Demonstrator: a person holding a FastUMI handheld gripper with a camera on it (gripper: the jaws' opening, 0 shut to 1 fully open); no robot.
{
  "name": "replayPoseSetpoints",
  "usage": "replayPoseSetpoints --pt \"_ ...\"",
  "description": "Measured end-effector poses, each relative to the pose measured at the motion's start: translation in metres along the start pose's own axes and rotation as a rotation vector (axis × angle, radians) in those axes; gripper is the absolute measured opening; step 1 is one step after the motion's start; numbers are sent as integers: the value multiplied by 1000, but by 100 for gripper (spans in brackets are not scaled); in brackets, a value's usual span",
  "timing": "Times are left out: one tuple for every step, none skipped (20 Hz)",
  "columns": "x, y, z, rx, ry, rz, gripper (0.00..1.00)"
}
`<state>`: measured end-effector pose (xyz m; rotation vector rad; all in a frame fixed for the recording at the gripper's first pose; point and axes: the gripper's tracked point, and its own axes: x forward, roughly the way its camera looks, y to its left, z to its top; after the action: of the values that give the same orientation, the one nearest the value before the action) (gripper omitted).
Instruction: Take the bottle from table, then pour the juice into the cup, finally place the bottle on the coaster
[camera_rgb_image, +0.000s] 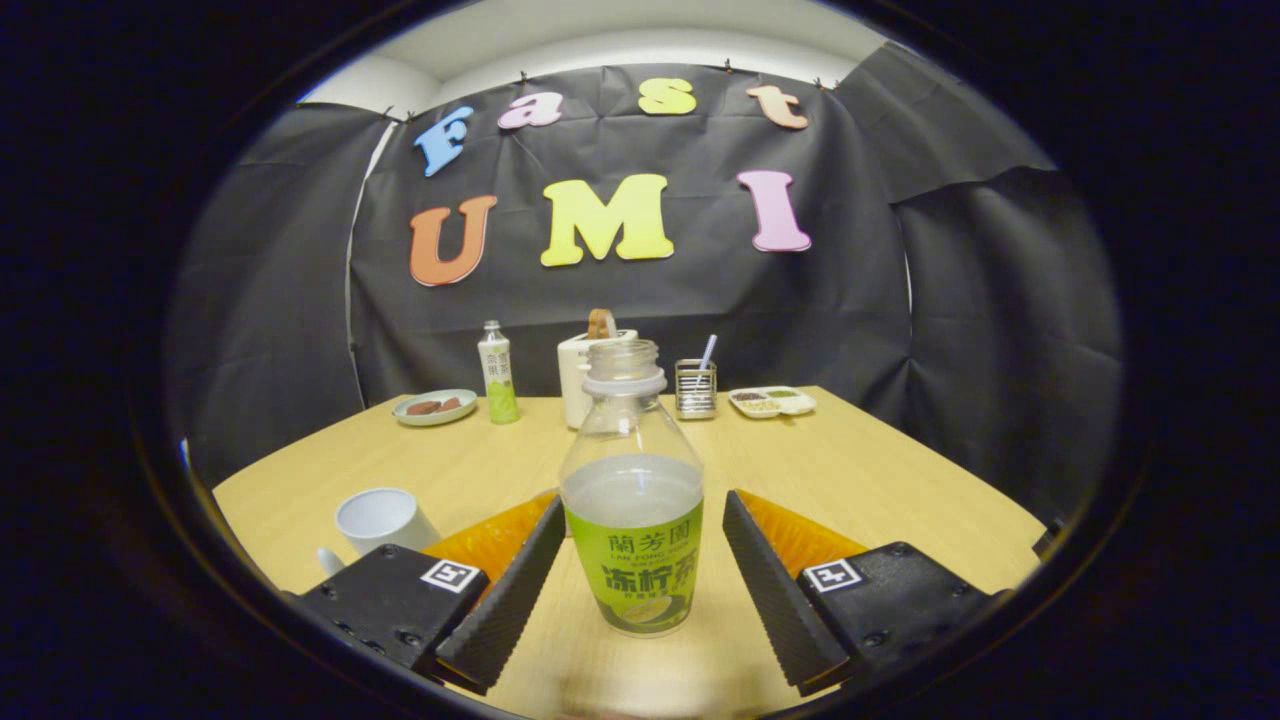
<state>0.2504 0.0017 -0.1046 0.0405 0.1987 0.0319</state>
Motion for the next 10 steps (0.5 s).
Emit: replayPoseSetpoints --pt "2 2 3 2 -7 10 100" --pt "4 4 5 -5 -12 22 100" --pt "7 5 8 -6 -27 31 98" --pt "5 4 9 -4 -16 30 90" --pt "7 4 10 -16 -20 48 81" --pt "7 6 17 -22 -40 70 81" --pt "4 3 20 -27 -41 71 81" --pt "2 1 19 -26 -38 81 80" --pt "3 -3 22 -36 -36 72 80" --pt "3 -12 23 -63 -26 45 80"
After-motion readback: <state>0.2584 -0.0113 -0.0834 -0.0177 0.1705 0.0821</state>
